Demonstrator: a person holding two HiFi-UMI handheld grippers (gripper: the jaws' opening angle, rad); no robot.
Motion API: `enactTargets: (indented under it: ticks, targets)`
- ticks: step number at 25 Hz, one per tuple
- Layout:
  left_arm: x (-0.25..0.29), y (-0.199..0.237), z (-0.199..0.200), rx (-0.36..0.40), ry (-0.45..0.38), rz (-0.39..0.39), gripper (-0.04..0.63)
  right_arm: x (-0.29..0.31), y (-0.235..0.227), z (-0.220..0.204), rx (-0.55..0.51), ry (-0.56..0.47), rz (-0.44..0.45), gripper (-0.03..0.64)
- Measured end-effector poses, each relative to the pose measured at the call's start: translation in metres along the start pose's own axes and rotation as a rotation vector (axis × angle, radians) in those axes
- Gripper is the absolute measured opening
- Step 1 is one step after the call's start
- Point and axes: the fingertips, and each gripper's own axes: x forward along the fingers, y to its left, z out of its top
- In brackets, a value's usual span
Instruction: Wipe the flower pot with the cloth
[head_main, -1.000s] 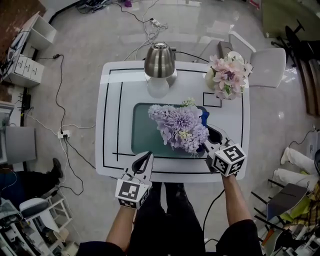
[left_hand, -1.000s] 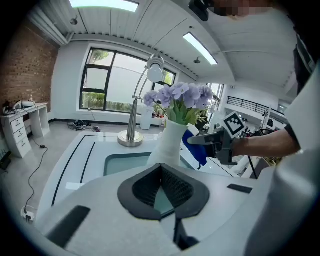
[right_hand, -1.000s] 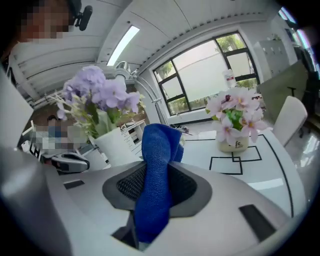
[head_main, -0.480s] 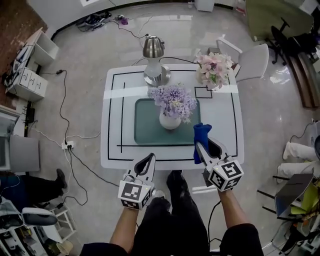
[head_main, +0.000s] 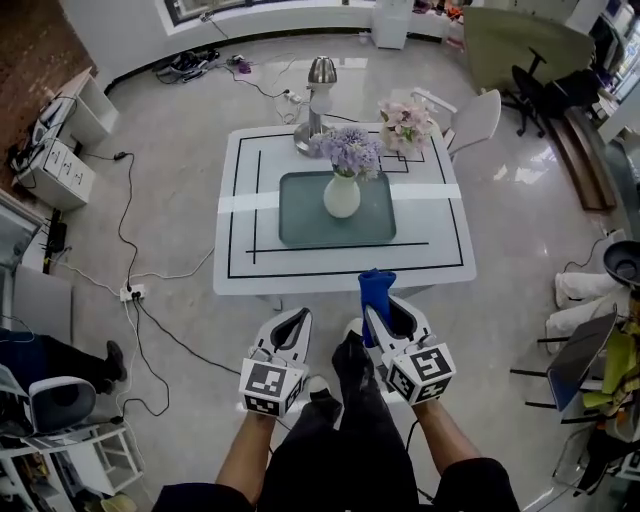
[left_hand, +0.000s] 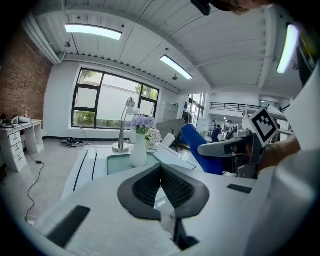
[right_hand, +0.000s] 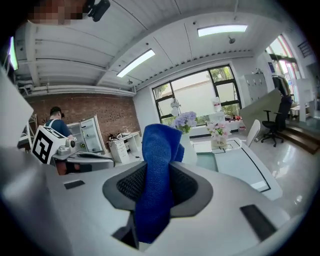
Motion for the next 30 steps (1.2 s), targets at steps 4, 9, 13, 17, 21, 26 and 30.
enactTargets:
  ticks: [4, 9, 13, 17, 21, 26, 30]
  targets:
    - [-0.033, -0.018, -0.008, 0.014, -0.021, -0.020, 0.006, -0.031, 0.044, -0.016, -0.018, -0.001, 0.008, 0.112]
    - [-0.056, -0.039, -0.015, 0.023, -0.025, -0.030, 0.006, -0.056, 0.071, -0.035, -0.037, 0.018, 0.018, 0.112]
    - [-0.063, -0.049, -0.015, 0.011, -0.038, -0.019, 0.006, -0.068, 0.076, -0.044, -0.044, 0.038, 0.023, 0.112]
    - [-0.064, -0.053, -0.012, 0.009, -0.050, -0.009, 0.006, -0.074, 0.076, -0.040, -0.042, 0.028, 0.021, 0.112]
    - [-0.067, -0.060, -0.010, 0.006, -0.060, -0.017, 0.006, -0.077, 0.075, -0.040, -0.048, 0.036, 0.013, 0.112]
    - [-0.070, -0.055, -0.009, 0.013, -0.062, -0.010, 0.006, -0.074, 0.078, -0.040, -0.050, 0.034, 0.015, 0.112]
    - [-0.077, -0.050, -0.009, 0.008, -0.064, 0.001, 0.006, -0.071, 0.084, -0.042, -0.055, 0.046, 0.024, 0.112]
